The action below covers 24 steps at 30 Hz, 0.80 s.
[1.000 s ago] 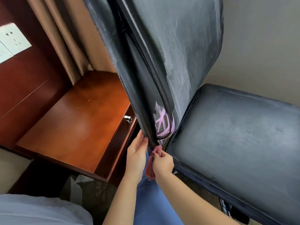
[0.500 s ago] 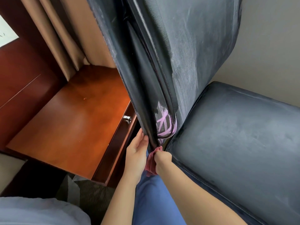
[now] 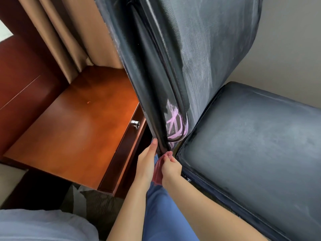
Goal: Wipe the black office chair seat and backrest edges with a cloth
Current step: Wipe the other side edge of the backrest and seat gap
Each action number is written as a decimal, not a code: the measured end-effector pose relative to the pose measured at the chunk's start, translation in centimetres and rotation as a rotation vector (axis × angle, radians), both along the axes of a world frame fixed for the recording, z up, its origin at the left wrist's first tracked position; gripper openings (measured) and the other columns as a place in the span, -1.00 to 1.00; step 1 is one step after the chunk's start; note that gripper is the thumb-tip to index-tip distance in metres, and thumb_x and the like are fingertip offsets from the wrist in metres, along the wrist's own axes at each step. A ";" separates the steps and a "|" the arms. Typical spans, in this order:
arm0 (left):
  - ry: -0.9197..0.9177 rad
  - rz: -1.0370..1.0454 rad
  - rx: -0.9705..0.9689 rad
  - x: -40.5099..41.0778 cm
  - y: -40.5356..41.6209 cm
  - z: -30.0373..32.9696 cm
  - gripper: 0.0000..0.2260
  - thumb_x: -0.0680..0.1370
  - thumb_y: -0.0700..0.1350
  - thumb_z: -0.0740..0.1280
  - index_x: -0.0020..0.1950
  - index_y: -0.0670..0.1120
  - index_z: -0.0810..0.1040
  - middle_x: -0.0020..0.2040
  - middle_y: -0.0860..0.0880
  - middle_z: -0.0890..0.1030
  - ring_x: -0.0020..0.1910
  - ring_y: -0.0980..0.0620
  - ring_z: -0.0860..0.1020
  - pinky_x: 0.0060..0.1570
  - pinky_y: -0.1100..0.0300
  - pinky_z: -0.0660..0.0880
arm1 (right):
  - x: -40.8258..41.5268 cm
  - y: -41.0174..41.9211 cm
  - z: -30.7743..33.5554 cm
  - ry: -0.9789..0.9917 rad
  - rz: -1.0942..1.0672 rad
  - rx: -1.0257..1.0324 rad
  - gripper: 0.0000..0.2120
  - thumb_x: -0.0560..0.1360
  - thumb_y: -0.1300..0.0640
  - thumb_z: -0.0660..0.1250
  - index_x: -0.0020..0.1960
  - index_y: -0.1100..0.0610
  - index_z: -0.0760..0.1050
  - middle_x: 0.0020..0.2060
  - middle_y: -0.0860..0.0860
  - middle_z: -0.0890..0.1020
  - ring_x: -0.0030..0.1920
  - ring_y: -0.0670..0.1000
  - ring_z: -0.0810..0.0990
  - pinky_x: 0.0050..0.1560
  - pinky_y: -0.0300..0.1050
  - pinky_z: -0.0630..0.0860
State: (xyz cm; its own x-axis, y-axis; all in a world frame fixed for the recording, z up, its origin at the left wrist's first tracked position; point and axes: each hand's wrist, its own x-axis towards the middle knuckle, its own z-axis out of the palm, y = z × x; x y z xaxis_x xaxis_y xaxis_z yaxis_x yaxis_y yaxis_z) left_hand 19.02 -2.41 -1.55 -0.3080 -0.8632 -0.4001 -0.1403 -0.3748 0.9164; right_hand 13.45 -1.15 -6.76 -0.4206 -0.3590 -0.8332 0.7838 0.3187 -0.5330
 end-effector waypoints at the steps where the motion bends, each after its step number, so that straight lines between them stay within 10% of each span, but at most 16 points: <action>1: 0.005 0.015 0.003 -0.1 0.0 0.0 -0.51 0.38 0.31 0.22 0.11 0.04 0.63 0.03 0.07 0.68 0.06 0.22 0.60 -0.03 0.33 0.43 | 0.0 -0.7 -0.9 0.007 -0.037 0.016 -0.85 0.56 0.08 0.27 -0.06 0.07 0.61 -0.26 0.02 0.61 -0.14 0.10 0.59 0.07 0.01 0.54; 10: 0.028 -0.028 0.040 -0.2 -0.7 0.1 -0.68 0.59 0.12 0.16 0.14 -0.02 0.59 -0.06 0.12 0.66 -0.16 0.37 0.61 -0.34 0.55 0.42 | -1.8 -1.5 -1.1 -0.231 -0.023 -0.019 -0.62 0.66 0.08 0.04 0.39 0.25 0.29 0.34 0.20 0.42 0.06 0.16 0.50 0.04 0.00 0.48; 14: -0.021 -0.036 0.054 0.1 -0.3 1.3 -0.70 0.58 0.17 0.15 0.09 0.07 0.60 -0.08 0.15 0.67 -0.05 0.22 0.62 -0.30 0.36 0.48 | -1.3 -0.4 -0.1 -0.217 -0.045 -0.076 -0.74 0.60 0.10 0.21 0.14 0.28 0.48 -0.02 0.23 0.59 -0.18 0.19 0.58 -0.14 0.12 0.57; 16: -0.038 0.019 0.029 0.1 0.0 2.0 -0.72 0.58 0.18 0.17 -0.02 0.10 0.62 -0.14 0.14 0.68 -0.11 0.15 0.63 -0.38 0.33 0.45 | -1.1 0.0 0.3 -0.203 -0.030 -0.131 -0.72 0.56 0.12 0.27 0.17 0.30 0.49 0.07 0.20 0.59 -0.01 0.13 0.58 0.03 0.02 0.54; 24: -0.039 0.068 -0.052 0.4 0.2 4.3 -0.59 0.64 0.12 0.08 0.23 -0.07 0.59 0.13 -0.04 0.64 0.02 0.10 0.60 -0.18 0.31 0.47 | -1.2 1.6 4.1 -0.161 0.064 -0.222 -0.81 0.58 0.17 0.25 0.13 0.23 0.49 -0.07 0.12 0.60 -0.23 0.00 0.58 -0.38 -0.19 0.47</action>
State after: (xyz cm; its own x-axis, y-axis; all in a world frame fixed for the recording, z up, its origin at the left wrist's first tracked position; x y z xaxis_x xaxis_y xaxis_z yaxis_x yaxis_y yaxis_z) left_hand 19.42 -2.17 2.79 -0.2333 -0.9014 -0.3648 -0.1526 -0.3366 0.9292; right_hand 12.25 0.41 -2.67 -0.2596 -0.5616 -0.7856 0.8463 0.2596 -0.4652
